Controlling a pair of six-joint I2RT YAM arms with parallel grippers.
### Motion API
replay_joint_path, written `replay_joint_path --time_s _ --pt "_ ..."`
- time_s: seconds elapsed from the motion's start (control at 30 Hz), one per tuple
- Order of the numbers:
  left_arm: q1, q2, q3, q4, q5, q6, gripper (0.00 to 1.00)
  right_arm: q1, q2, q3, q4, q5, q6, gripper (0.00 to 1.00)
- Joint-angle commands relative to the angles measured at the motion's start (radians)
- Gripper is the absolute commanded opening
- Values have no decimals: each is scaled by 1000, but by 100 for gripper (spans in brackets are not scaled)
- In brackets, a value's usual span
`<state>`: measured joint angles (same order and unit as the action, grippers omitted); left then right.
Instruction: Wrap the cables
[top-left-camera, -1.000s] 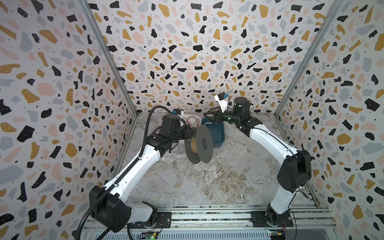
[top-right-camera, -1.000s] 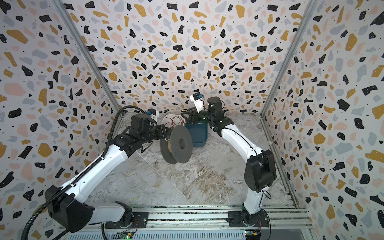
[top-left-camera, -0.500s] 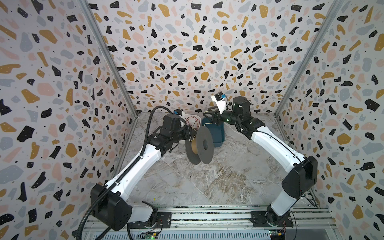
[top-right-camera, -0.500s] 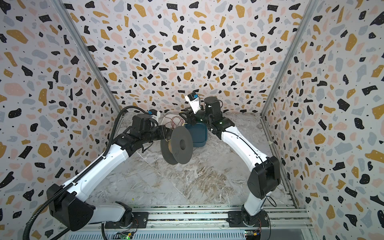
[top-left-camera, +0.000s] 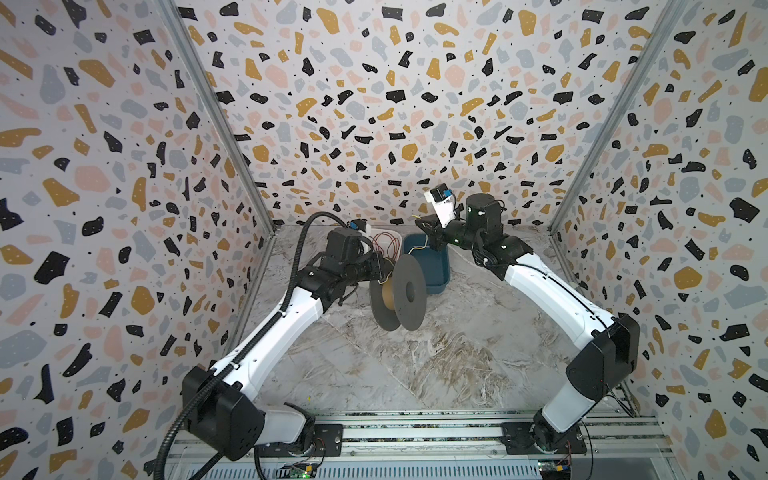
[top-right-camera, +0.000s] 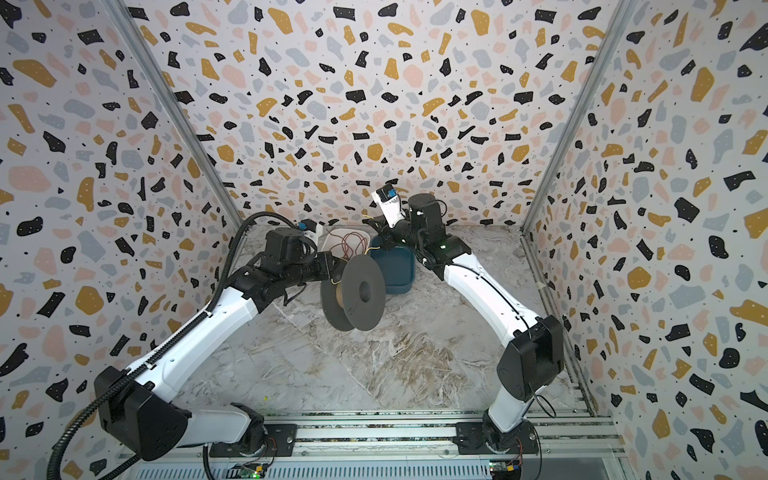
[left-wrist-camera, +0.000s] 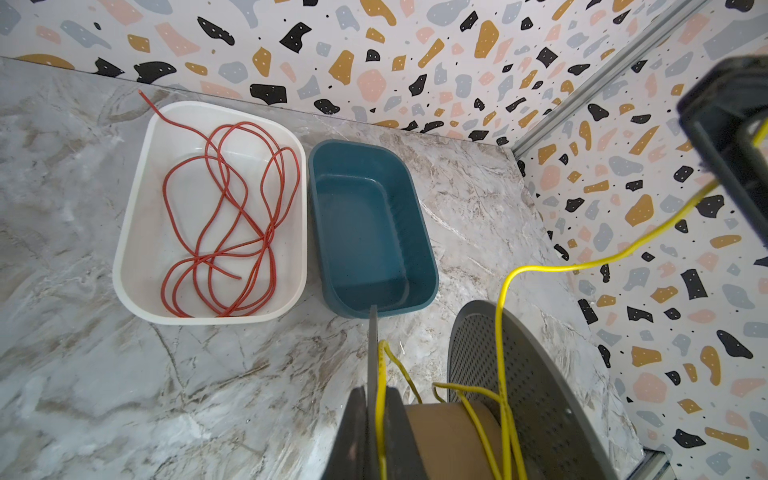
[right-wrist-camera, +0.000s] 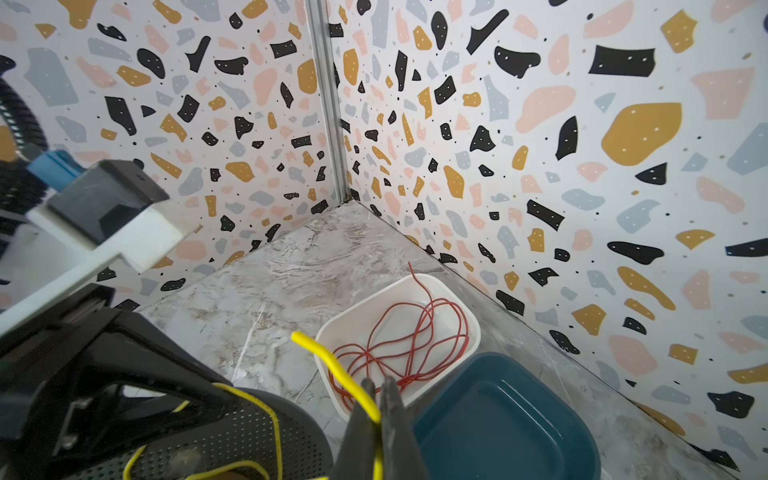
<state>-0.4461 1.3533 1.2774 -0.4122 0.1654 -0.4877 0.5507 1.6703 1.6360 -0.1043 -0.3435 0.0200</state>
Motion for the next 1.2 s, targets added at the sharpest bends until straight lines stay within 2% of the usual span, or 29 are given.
replay_joint_path --time_s 0.0,0.23,0.43,0.57,0.77,1.03,1.17 --pt "16 -13 79 39 70 30 0 -54 -20 -14 11 43 63 0" --pt "102 -39 80 63 177 -26 0 -171 -1 -191 124 13 174 0" --pt "168 -39 64 149 263 -153 0 -174 -72 -414 257 4 213 0" --pt "217 -41 43 188 246 -220 0 -160 -167 -578 345 5 239 0" --pt "255 -28 -41 346 213 -442 0 -57 -317 -752 423 106 247 0" --pt "256 6 -53 420 150 -556 0 85 -418 -790 434 190 210 0" --pt "254 33 -21 394 124 -557 0 163 -429 -768 424 227 146 0"
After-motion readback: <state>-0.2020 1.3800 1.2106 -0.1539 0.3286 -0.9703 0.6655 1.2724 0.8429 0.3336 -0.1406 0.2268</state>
